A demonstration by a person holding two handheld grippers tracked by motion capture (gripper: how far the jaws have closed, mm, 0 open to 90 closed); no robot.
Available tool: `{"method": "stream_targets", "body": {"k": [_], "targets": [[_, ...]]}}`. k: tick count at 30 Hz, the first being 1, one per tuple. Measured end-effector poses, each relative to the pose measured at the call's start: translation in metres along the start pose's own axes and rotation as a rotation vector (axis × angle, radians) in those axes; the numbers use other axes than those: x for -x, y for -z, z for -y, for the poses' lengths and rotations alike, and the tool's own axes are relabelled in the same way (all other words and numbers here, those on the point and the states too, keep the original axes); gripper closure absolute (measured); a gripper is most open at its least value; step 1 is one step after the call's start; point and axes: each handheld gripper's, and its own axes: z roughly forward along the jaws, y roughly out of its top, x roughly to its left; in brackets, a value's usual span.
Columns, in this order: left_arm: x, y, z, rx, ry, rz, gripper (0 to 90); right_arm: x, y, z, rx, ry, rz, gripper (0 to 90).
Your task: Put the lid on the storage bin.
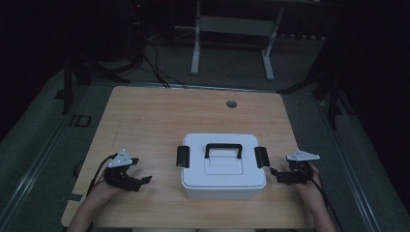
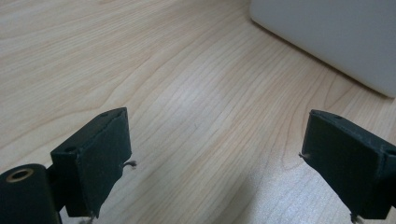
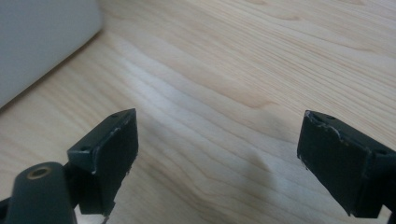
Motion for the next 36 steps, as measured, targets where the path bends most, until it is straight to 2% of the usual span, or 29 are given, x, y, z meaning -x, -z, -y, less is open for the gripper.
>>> {"method": "stream_targets", "body": {"k": [1,3,5,6,7,8,9,10,12,17,19,20,21,22,23,26,27,28,29,30,31,32,33,36], "targets": [[0.000,0.001,0.001,0.015,0.001,-0.016,8.3,0.001,0.000,0.002,0.018,-0.026,0.022,12.3],[0.001,0.002,0.002,0.031,0.002,-0.044,8.3,0.002,0.001,0.003,0.030,-0.052,0.031,12.3],[0.000,0.004,0.003,0.062,0.021,-0.055,8.3,0.002,0.001,0.004,0.045,-0.072,0.046,12.3],[0.000,0.004,0.003,0.062,0.021,-0.055,8.3,0.002,0.002,0.005,0.051,-0.080,0.052,12.3],[0.000,0.006,0.004,0.093,0.037,-0.076,8.3,0.001,0.001,0.006,0.058,-0.085,0.055,12.2],[0.000,0.006,0.004,0.093,0.037,-0.076,8.3,0.001,0.001,0.007,0.061,-0.091,0.059,12.2],[0.001,0.005,0.006,0.095,0.038,-0.107,8.3,0.000,0.000,0.008,0.065,-0.098,0.070,12.2],[0.001,0.005,0.006,0.095,0.038,-0.107,8.3,0.000,0.000,0.008,0.065,-0.098,0.070,12.2],[0.004,0.004,0.006,0.092,0.021,-0.141,8.3,-0.003,-0.002,0.009,0.073,-0.090,0.103,12.2],[0.005,0.004,0.008,0.125,0.041,-0.175,8.3,-0.004,-0.003,0.010,0.078,-0.092,0.136,12.2],[0.007,0.006,0.009,0.149,0.052,-0.217,8.3,-0.004,-0.003,0.012,0.099,-0.102,0.154,12.2],[0.007,0.006,0.009,0.149,0.052,-0.217,8.3,-0.005,-0.003,0.012,0.102,-0.104,0.158,12.2],[0.008,0.007,0.010,0.161,0.063,-0.253,8.3,-0.005,-0.004,0.012,0.107,-0.111,0.157,12.2],[0.008,0.007,0.010,0.161,0.063,-0.253,8.3,-0.005,-0.004,0.012,0.107,-0.111,0.157,12.2],[0.008,0.009,0.012,0.173,0.063,-0.291,8.3,-0.006,-0.006,0.013,0.098,-0.116,0.156,12.2],[0.009,0.011,0.013,0.184,0.071,-0.310,8.3,-0.006,-0.006,0.012,0.098,-0.104,0.171,12.2],[0.009,0.012,0.015,0.187,0.077,-0.347,8.3,-0.006,-0.004,0.011,0.116,-0.110,0.179,12.2],[0.009,0.013,0.016,0.191,0.082,-0.355,8.3,-0.005,-0.004,0.011,0.122,-0.115,0.180,12.2],[0.009,0.015,0.017,0.211,0.096,-0.393,8.3,-0.005,-0.003,0.010,0.130,-0.123,0.183,12.2],[0.009,0.015,0.017,0.211,0.096,-0.393,8.3,-0.005,-0.003,0.010,0.130,-0.123,0.183,12.2],[0.009,0.018,0.019,0.235,0.111,-0.424,8.3,-0.005,-0.003,0.011,0.132,-0.128,0.190,12.2],[0.009,0.018,0.019,0.235,0.111,-0.424,8.3,-0.005,-0.003,0.011,0.132,-0.128,0.190,12.2],[0.010,0.019,0.019,0.246,0.118,-0.461,8.3,-0.006,-0.003,0.011,0.130,-0.129,0.195,12.2],[0.010,0.019,0.020,0.240,0.122,-0.483,8.3,-0.006,-0.004,0.012,0.125,-0.124,0.197,12.2]]}}
